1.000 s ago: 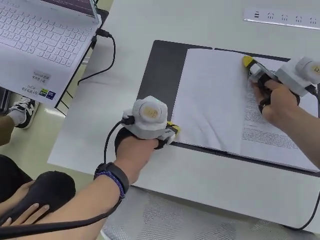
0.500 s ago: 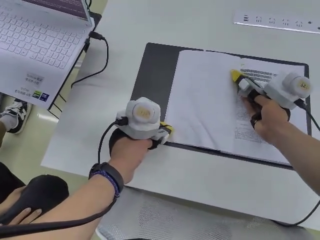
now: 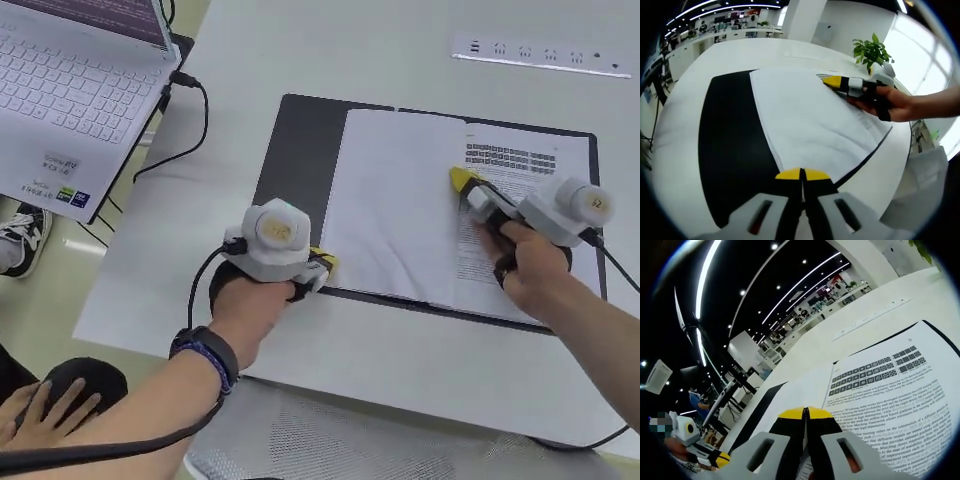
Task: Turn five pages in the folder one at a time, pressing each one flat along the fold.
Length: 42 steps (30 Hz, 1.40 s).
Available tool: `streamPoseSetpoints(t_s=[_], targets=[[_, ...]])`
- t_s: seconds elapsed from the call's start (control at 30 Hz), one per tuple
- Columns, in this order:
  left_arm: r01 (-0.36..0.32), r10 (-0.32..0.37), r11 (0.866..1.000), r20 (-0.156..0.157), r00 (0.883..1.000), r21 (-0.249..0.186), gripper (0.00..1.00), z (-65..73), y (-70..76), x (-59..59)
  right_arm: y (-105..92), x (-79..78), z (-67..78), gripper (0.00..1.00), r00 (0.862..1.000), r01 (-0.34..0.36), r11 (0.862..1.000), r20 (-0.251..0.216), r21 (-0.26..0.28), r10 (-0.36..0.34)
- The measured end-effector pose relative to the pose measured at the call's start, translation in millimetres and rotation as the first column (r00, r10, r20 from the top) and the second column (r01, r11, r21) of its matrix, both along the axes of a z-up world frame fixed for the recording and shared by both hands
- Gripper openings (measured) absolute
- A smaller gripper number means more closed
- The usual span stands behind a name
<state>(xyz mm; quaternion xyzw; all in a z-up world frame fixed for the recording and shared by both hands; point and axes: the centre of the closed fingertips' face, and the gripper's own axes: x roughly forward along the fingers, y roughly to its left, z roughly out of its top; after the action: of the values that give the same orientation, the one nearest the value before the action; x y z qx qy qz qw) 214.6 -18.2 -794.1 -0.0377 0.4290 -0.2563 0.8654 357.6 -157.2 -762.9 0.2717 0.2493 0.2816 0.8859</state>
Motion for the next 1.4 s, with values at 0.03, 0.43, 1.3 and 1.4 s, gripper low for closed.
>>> streamPoseSetpoints(t_s=[0.03,0.43,1.3,1.4], targets=[[0.002,-0.002,1.0,0.002,1.0,0.001,0.0,0.0,-0.1,0.0,-0.5,-2.4,-0.3,0.0,1.0,-0.004,1.0,-0.001,0.001,0.004],[0.018,-0.018,1.0,0.011,1.0,0.012,0.0,-0.2,-0.6,-0.2,-4.3,-38.1,-0.7,0.0,0.999,-0.037,0.999,0.001,0.011,0.037],[0.027,-0.028,1.0,0.032,0.999,0.015,0.0,2.2,-1.1,-2.3,-1.8,-110.5,-8.2,0.0,0.99,-0.14,0.989,-0.015,-0.051,0.139],[0.029,-0.029,0.999,0.034,0.999,0.015,0.0,2.3,-1.0,-2.5,-2.6,-119.4,-10.7,0.0,0.99,-0.137,0.989,-0.019,-0.048,0.136]])
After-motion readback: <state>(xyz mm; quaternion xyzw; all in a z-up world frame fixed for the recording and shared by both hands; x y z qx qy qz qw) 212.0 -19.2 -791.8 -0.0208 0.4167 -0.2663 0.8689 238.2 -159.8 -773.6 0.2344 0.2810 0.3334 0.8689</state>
